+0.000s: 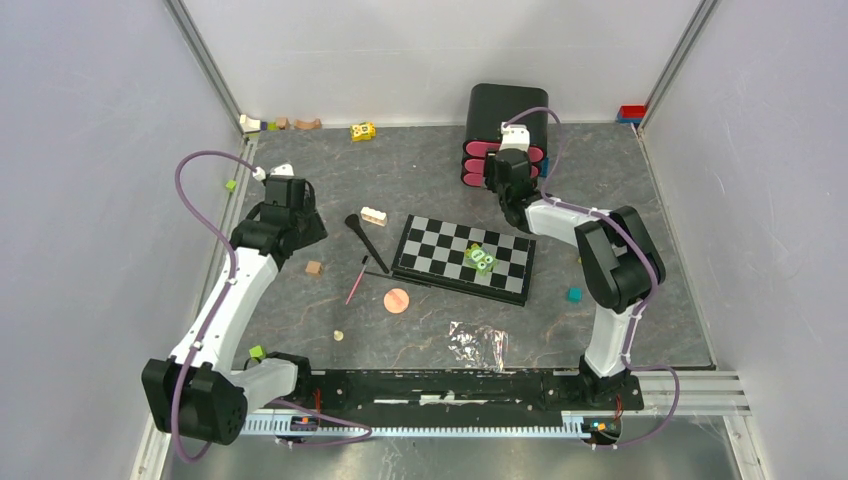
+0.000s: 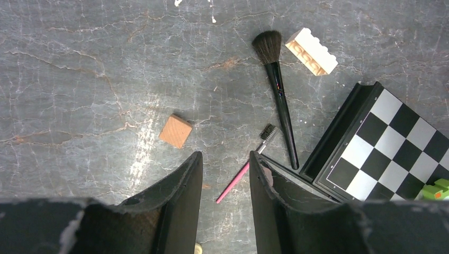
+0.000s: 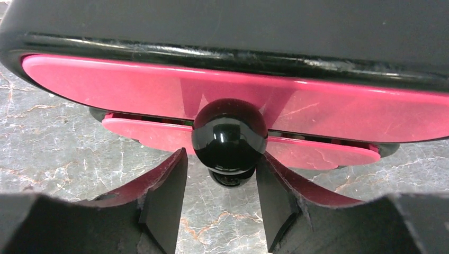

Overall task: Organize the makeup
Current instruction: Close the drawer in the storage box.

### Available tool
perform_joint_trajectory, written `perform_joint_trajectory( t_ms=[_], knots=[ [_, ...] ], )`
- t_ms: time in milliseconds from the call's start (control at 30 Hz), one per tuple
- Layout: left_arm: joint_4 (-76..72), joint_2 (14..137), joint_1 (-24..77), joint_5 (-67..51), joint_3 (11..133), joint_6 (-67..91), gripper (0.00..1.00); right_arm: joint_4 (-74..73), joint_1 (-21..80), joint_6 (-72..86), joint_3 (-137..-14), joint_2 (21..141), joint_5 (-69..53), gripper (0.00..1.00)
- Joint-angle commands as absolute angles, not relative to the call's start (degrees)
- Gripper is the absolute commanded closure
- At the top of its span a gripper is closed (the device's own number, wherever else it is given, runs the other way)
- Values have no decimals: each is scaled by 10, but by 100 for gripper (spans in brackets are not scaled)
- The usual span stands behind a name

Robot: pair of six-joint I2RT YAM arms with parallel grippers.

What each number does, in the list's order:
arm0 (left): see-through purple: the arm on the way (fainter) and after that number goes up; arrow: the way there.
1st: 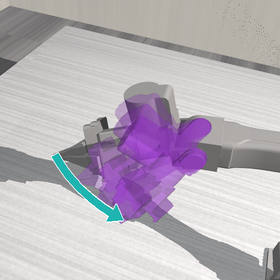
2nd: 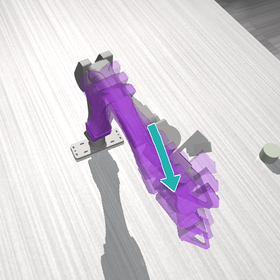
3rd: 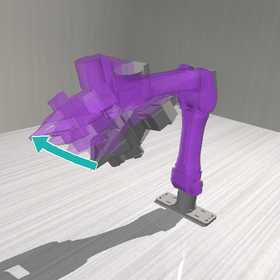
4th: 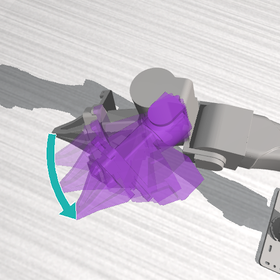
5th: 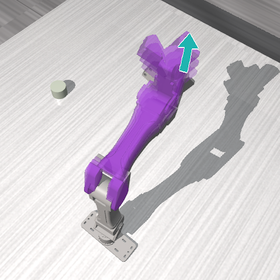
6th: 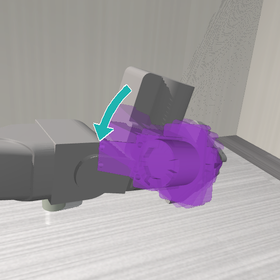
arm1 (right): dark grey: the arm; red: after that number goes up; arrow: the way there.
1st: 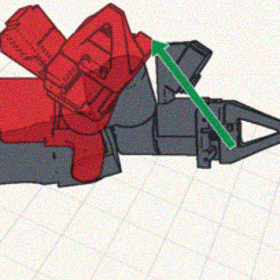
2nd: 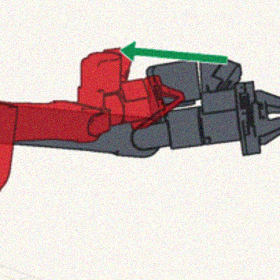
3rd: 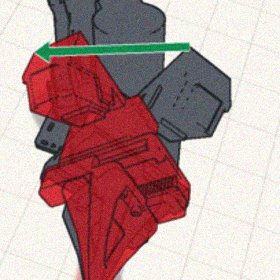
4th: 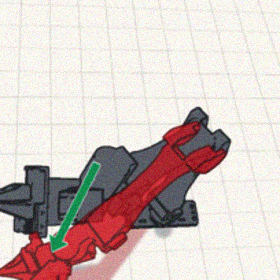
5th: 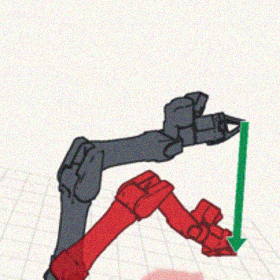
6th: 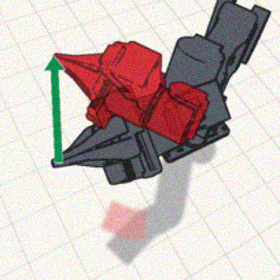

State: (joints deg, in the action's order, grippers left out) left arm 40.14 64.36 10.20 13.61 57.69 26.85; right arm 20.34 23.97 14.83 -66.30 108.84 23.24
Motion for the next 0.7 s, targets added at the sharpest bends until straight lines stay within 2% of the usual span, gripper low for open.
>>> perform_joint_trajectory(
  t_ms=[0,233,667],
  knots=[
    [377,647,88,105,575,247,55,244,230,130,-694,1098,211,42],
    [375,643,82,103,573,248,55,254,221,124,-710,1112,189,38],
    [373,640,78,99,571,249,56,298,217,146,-681,1092,135,39]
  ],
)
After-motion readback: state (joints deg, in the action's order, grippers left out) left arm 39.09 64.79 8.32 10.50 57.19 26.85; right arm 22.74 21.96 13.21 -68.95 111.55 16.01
